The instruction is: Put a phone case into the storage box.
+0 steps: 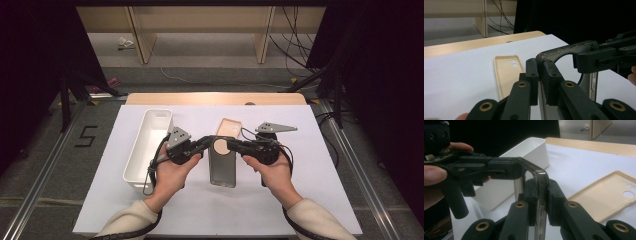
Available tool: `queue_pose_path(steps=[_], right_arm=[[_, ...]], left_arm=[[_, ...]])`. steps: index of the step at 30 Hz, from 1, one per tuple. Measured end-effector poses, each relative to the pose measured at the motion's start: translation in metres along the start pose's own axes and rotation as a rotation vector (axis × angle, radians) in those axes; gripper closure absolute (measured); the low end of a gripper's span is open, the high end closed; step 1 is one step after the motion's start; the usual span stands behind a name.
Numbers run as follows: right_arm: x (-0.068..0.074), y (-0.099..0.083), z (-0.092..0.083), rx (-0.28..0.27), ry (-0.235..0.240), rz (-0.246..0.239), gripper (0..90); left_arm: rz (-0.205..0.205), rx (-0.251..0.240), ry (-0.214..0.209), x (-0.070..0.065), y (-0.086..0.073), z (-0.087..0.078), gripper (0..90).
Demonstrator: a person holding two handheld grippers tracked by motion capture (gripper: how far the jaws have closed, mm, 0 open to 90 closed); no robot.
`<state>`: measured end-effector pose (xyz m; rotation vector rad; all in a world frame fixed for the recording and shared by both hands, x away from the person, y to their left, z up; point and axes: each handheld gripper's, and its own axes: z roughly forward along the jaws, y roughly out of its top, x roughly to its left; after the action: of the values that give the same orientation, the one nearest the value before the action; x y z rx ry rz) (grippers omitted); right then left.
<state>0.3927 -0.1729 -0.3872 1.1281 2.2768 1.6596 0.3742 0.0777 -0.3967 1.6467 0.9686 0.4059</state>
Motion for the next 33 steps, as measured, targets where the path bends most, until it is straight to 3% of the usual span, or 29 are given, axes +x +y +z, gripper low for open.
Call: queue_pose_path(steps=[11, 18, 25, 33], right_arm=[[0.002, 0.0, 0.001, -0.005, -0.016, -0.042, 78.3], [0.011, 0.0, 0.005, 0.015, -0.012, -0.148, 57.4], [0.014, 0.001, 0.004, 0.006, -0.014, -0.177, 35.6], [0.014, 0.001, -0.002, 0.0, -0.003, -0.22, 23.0]], left_arm=[[0.08, -0.027, 0.088, -0.01, 0.008, 0.001, 85.9], [0.098, -0.019, 0.121, -0.01, 0.009, 0.003, 88.4], [0.109, -0.031, 0.156, -0.006, 0.013, 0.001, 88.5], [0.107, -0.039, 0.195, 0.001, 0.016, -0.001, 88.5]])
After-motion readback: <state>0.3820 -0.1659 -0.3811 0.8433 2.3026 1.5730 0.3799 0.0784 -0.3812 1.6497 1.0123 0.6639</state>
